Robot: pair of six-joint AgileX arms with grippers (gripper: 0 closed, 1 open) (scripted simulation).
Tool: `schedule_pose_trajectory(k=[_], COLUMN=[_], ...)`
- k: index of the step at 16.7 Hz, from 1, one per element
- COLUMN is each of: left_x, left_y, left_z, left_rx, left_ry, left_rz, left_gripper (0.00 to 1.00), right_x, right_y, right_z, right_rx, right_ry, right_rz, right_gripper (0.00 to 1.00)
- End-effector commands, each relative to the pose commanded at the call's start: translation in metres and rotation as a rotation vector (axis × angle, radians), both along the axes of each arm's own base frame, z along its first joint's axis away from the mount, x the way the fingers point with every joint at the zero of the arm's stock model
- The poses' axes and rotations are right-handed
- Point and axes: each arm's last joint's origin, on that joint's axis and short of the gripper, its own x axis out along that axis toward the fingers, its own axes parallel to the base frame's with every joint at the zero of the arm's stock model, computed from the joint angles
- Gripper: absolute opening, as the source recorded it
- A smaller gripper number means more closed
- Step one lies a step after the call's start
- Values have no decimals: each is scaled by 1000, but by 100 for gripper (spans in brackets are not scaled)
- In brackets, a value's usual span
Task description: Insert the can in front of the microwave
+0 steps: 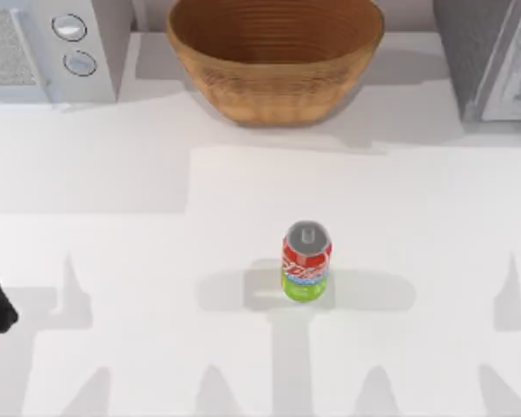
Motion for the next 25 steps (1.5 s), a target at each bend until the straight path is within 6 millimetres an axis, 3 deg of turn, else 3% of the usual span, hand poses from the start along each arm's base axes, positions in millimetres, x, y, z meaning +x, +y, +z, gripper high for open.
schedule_pose_trajectory(k=[6,10,13,16,19,25], left_x=[2,13,32,60,96,157], left_y=[-4,-17,-34,-62,-101,-198], left_z=[13,46,74,96,104,84], left_rx=[17,60,103,148,199,360], left_ry=[61,224,415,658,932,1403], left_rz=[-35,-156,-299,-457,-595,-720], left_gripper=[100,100,100,100,100,100], right_x=[0,0,0,0,0,0], right_y=[0,0,0,0,0,0], right_z=[0,0,0,0,0,0], right_rx=[0,0,0,0,0,0], right_ry=[0,0,0,0,0,0], right_rz=[0,0,0,0,0,0], right_gripper=[100,100,100,100,100,100])
